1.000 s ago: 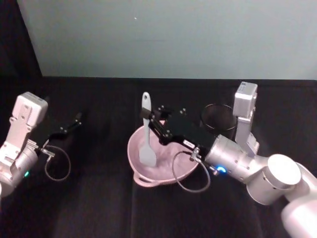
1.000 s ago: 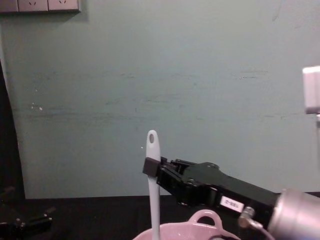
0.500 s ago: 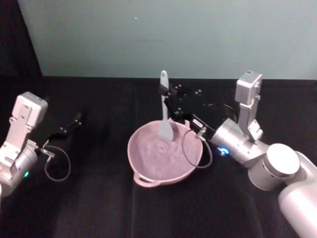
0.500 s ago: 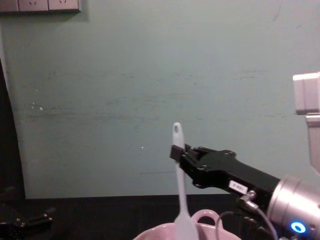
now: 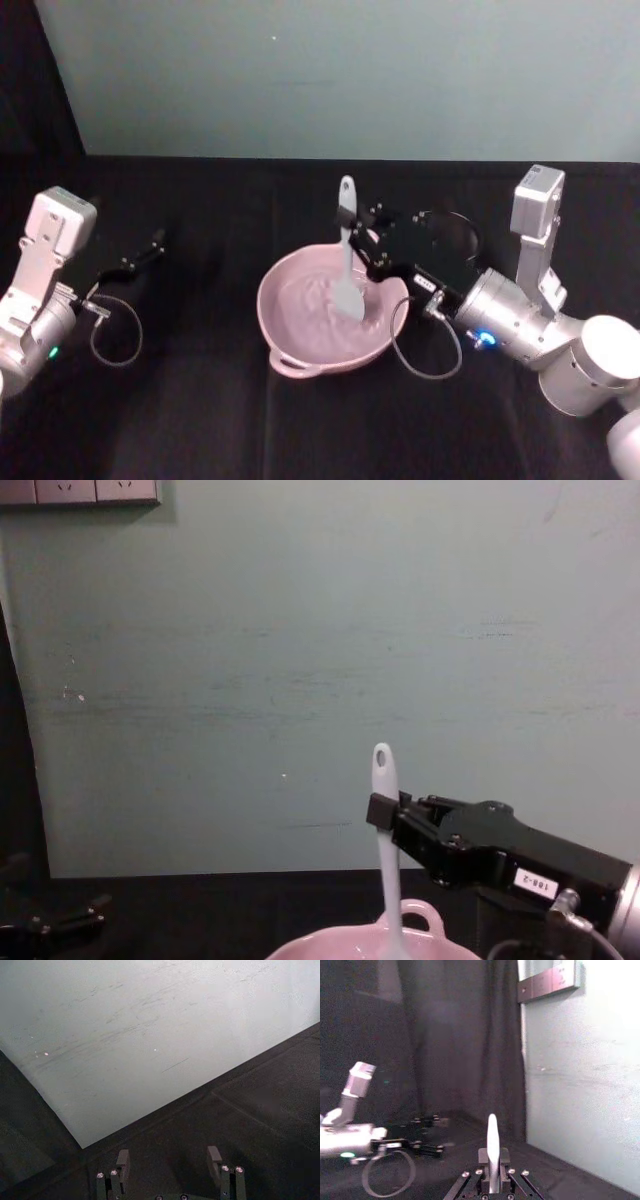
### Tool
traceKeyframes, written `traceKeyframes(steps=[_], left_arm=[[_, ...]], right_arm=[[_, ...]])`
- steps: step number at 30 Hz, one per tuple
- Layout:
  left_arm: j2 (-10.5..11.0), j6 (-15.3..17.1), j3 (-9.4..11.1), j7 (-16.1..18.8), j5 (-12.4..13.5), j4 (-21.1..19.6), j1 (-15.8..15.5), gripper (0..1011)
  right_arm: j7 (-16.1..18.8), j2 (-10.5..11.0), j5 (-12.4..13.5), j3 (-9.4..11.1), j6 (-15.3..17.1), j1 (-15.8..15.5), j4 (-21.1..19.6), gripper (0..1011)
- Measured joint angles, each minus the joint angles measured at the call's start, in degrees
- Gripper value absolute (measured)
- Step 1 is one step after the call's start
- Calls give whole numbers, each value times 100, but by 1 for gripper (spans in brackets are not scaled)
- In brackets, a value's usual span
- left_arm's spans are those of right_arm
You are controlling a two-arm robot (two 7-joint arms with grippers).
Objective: Use the one hand to pick up the spoon and stir the clear water in the bowl.
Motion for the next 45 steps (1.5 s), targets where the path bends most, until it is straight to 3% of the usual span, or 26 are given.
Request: traceKeyframes(steps=[6, 11, 16, 21, 27, 32, 38, 45], left_arm=[[0, 0, 0, 0, 0, 0, 0, 1011], [0, 0, 0, 0, 0, 0, 0, 1011], [0, 0, 0, 0, 0, 0, 0, 1011], [0, 0, 0, 0, 0, 0, 0, 1011], [0, 0, 0, 0, 0, 0, 0, 1011], [0, 0, 0, 0, 0, 0, 0, 1011], [0, 0, 0, 0, 0, 0, 0, 1011], [0, 0, 0, 0, 0, 0, 0, 1011]], right_arm=[[122, 25, 200, -117, 245, -89, -228, 120], [143, -75, 227, -242, 278, 35, -136, 121], [112, -303, 133, -336, 118, 381, 376, 120], [-49, -532, -67, -284, -243, 746, 1056, 120], [-199, -531, -318, -167, -558, 850, 1317, 121], [-151, -288, -370, -68, -504, 612, 946, 121], [111, 22, -48, -16, -97, 146, 126, 120], [235, 103, 272, -128, 281, -31, -282, 120]])
